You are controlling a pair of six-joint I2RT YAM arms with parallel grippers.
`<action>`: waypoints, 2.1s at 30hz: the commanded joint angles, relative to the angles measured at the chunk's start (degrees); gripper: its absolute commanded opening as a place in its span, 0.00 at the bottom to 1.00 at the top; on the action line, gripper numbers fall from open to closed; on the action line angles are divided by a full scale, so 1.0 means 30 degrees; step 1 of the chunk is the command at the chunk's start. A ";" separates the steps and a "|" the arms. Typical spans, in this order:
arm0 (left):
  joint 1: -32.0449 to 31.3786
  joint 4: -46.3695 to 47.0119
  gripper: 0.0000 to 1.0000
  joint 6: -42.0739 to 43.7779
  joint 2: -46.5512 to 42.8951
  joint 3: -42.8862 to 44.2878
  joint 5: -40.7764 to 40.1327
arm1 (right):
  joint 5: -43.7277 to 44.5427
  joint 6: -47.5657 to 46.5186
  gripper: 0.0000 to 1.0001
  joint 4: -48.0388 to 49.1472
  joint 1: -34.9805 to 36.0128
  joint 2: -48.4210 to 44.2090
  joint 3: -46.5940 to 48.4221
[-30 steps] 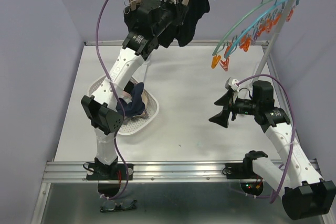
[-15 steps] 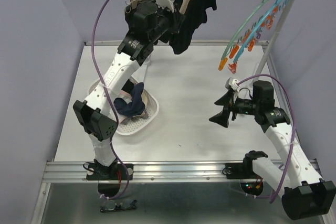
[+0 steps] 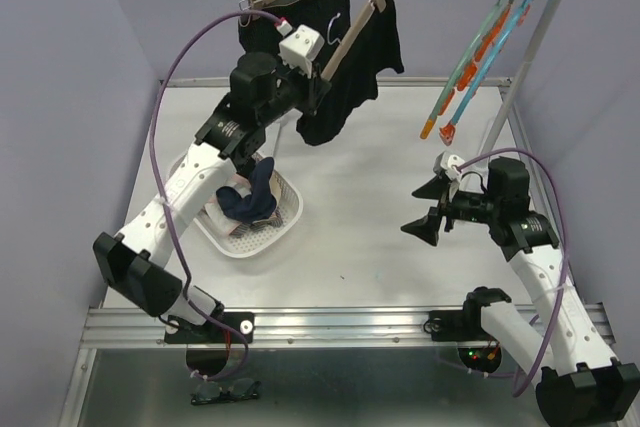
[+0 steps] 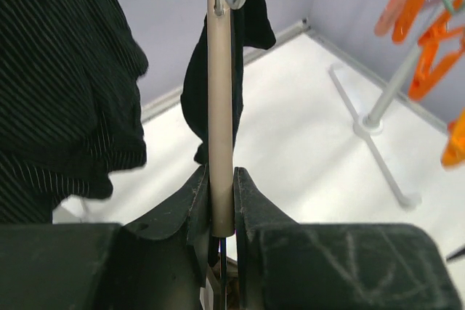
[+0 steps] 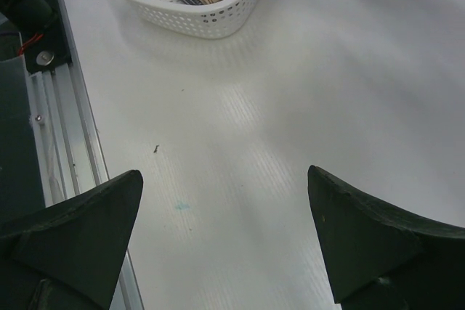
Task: Remove the underwear clipped to the hanger
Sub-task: Remove the underwear from the hanger.
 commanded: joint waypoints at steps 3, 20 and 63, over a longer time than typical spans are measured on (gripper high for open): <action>-0.0106 0.1861 0.00 0.0675 -0.4859 -0.4724 0.1909 | -0.0074 -0.1391 1.00 -0.0100 -0.0232 -0.0138 -0.0425; -0.0602 -0.1390 0.00 0.0877 -1.1723 -1.4866 0.6921 | -0.2271 -0.9861 1.00 -1.0441 -0.0232 0.1182 0.7774; -0.6903 -0.2358 0.00 0.7061 -1.0728 -1.5131 0.3669 | -0.1950 -1.5337 0.84 -1.4280 -0.0232 0.4785 0.8041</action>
